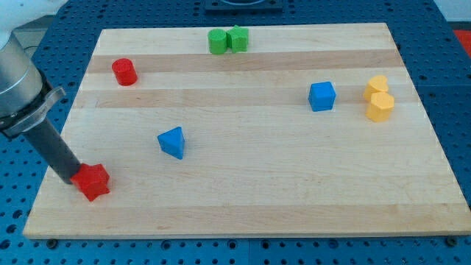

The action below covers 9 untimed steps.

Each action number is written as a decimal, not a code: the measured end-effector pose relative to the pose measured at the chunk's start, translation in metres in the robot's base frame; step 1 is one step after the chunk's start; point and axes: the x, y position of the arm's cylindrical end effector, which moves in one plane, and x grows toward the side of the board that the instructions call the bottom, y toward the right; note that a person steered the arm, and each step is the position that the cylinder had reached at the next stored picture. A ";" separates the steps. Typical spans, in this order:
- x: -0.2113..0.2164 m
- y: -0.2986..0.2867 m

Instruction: Place the red circle to the left of the blue triangle

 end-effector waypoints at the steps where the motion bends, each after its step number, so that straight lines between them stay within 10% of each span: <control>1: -0.049 0.007; 5: -0.270 0.132; 9: -0.150 0.048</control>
